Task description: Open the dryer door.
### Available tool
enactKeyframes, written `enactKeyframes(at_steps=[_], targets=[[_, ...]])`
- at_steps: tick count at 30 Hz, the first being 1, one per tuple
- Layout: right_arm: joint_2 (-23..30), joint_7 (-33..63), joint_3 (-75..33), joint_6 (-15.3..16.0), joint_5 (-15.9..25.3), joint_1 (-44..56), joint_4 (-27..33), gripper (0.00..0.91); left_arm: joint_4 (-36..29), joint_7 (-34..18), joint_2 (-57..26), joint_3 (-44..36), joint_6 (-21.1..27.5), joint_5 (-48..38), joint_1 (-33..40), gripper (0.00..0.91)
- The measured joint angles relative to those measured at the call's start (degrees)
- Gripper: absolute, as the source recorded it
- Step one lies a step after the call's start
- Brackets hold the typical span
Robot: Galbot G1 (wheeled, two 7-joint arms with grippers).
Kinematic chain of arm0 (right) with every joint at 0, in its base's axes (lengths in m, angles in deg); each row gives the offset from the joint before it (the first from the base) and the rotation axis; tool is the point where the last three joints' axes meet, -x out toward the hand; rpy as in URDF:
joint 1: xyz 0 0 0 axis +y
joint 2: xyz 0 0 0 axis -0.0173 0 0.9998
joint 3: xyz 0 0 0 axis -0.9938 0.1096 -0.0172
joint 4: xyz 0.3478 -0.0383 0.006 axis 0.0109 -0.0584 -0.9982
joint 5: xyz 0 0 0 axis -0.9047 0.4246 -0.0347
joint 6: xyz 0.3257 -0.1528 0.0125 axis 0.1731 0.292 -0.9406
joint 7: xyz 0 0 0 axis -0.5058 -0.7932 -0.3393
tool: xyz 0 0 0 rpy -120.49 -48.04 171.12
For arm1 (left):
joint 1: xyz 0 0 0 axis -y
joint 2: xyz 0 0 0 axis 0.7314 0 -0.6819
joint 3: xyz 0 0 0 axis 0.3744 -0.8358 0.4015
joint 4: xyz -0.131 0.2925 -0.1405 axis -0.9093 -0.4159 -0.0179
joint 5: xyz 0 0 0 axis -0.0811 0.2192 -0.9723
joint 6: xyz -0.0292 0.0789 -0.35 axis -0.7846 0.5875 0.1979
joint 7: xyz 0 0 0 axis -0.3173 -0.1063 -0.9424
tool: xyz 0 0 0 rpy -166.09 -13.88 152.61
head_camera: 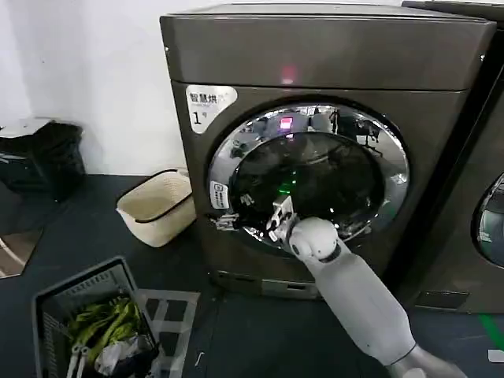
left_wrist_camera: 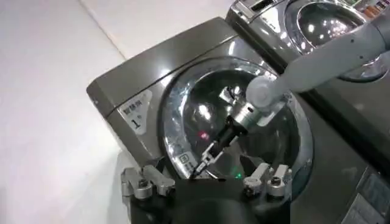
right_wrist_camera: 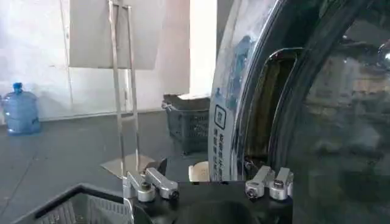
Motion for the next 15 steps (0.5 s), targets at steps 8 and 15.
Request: enactKeyframes(at_steps=[8, 15], targets=[[-0.69, -4.35, -0.19, -1.83, -0.21, -0.31, 1.35, 0.907, 0.27, 0.00, -0.09, 0.10, 0.00, -0.21, 0.10, 0.907], [-2.28, -10.16, -0.48, -2.09, -0.83, -0.28, 0.96, 0.907, 0.49, 0.05, -0.13, 0.10, 0.00, -0.21, 0.25, 0.907]])
